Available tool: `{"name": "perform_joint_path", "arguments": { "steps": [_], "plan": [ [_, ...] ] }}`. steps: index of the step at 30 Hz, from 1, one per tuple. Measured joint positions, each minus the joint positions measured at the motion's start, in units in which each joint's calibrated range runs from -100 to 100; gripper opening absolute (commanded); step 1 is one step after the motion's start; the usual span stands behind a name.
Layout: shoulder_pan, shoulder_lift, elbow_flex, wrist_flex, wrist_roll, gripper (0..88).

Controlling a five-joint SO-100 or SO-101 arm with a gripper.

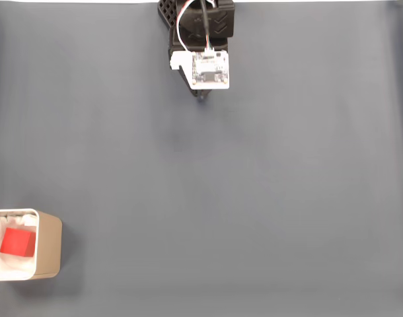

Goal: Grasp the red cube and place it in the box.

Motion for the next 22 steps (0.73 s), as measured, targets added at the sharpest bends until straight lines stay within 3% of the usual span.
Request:
{"name": "perform_joint_path", "arguments": {
  "steps": [22],
  "plan": [
    [0.0,-0.09,0.0,0.24,-0.05,0.2]
  ]
}}
